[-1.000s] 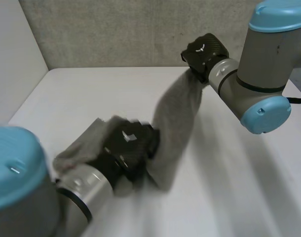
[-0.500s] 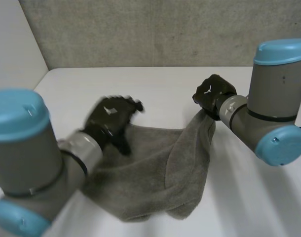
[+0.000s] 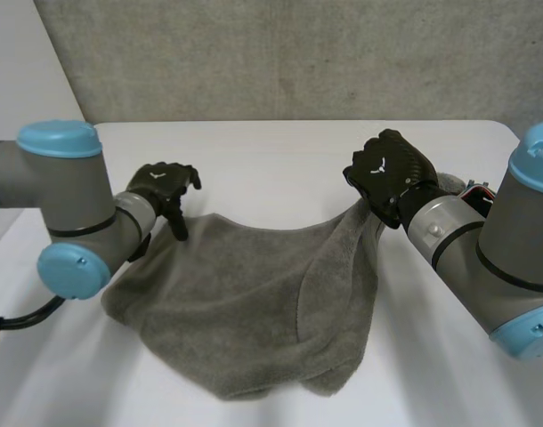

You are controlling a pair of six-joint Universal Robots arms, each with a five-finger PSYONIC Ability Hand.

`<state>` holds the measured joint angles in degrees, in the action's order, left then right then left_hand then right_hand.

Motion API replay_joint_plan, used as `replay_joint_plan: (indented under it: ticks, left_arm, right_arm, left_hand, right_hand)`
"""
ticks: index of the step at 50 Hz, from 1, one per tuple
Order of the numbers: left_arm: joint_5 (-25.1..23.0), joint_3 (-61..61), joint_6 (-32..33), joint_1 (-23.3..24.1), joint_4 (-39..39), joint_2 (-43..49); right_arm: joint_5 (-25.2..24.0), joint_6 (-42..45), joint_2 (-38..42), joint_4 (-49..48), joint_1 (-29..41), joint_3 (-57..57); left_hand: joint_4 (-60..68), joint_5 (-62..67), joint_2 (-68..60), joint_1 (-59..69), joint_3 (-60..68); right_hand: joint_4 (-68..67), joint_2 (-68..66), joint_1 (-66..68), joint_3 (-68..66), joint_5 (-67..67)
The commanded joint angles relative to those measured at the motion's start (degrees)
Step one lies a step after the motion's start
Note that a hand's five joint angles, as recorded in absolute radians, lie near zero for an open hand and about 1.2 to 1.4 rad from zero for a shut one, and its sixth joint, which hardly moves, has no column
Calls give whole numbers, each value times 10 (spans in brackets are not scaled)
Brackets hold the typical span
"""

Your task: Fold the towel.

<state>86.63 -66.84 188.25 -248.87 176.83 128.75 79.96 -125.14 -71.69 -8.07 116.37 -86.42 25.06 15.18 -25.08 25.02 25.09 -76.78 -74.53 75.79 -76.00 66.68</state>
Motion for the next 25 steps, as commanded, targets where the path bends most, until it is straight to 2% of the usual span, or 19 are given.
replay_joint_plan:
  ticks: [1, 9, 17, 19, 20, 21, 22, 24, 25]
  left_arm:
    - [-58, 99, 13, 1, -39, 88]
    - [-58, 199, 20, 2, -72, 164]
    - [-46, 297, 87, 2, -105, 230]
    - [-39, 317, 101, 2, -121, 242]
    - [-39, 317, 101, 2, -121, 242]
    - [-39, 320, 103, 3, -127, 244]
    - [-39, 320, 103, 3, -127, 244]
    - [-37, 320, 104, 4, -130, 243]
    - [-37, 320, 104, 4, -130, 243]
  right_arm:
    - [0, 1, 1, -2, 0, -19]
    - [1, 1, 5, -3, 2, -31]
    - [1, 1, 11, -3, 4, -35]
    - [1, 1, 12, -4, 4, -34]
    - [1, 1, 12, -4, 4, -34]
    - [1, 1, 13, -5, 3, -33]
    - [1, 1, 13, -5, 3, -33]
    - [1, 0, 17, -8, 1, -27]
    - [1, 0, 17, -8, 1, -27]
  left_hand:
    - [57, 55, -57, 57, 56]
    - [60, 59, -60, 61, 60]
    - [100, 99, -100, 101, 100]
    - [186, 184, -186, 186, 185]
    - [186, 185, -186, 187, 186]
    - [261, 260, -261, 262, 261]
    - [262, 261, -262, 262, 262]
    - [408, 406, -407, 408, 407]
    - [408, 407, -408, 409, 408]
  right_hand:
    - [-32, -55, 42, -40, 33]
    - [-32, -55, 42, -40, 33]
    - [-32, -55, 42, -40, 33]
    - [-32, -55, 42, -40, 33]
    - [-32, -55, 42, -40, 33]
    - [-32, -55, 42, -40, 33]
    - [-32, -55, 42, -40, 33]
    - [-32, -55, 42, -40, 33]
    - [-32, -55, 42, -40, 33]
